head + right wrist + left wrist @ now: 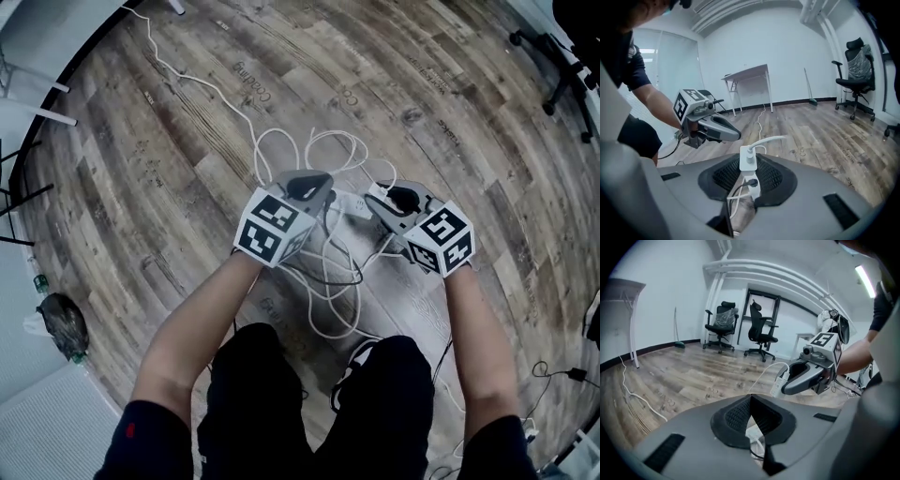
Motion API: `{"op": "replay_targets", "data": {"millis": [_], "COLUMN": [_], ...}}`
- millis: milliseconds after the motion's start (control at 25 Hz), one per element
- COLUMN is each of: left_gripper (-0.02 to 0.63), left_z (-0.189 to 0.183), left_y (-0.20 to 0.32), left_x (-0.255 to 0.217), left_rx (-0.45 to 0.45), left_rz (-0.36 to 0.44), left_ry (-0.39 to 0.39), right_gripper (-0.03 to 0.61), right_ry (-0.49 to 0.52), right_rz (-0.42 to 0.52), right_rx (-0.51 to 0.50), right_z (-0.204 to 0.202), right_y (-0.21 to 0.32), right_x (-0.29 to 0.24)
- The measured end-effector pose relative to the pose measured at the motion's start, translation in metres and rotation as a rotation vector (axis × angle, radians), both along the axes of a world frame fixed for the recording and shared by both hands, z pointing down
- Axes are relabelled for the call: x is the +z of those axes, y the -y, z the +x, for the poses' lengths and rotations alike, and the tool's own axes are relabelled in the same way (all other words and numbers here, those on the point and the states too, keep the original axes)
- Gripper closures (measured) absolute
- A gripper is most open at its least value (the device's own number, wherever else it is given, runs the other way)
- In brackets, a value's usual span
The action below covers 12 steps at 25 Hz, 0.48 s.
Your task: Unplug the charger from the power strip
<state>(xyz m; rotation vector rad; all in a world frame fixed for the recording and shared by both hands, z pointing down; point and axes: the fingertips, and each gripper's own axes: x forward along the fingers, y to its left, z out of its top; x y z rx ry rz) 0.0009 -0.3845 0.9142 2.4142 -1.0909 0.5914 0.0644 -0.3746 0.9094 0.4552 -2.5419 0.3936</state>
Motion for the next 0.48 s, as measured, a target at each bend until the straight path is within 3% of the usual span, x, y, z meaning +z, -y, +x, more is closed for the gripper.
{"op": "replay_targets", "data": {"millis": [240,480], "left_gripper": [0.594,0.594], "left_z": [-0.002,-0.020], "left_y": [-0.017,-0.031], "left_x": [-0.149,-0.315], "left_rx": [-0.044,-0.166], "left_rz": [0.090,0.129], "left_ry": [-0.056,-0.161], "right_gripper": [0.469,0.470], "right_ry": [0.168,0.251], "right_rz": [-0.003,0.079], "right_rx": [0.193,0.318], "right_z": [0.006,0.025], "right_y": [0.007,0.001], "right_x": [-0.157,-0.324]}}
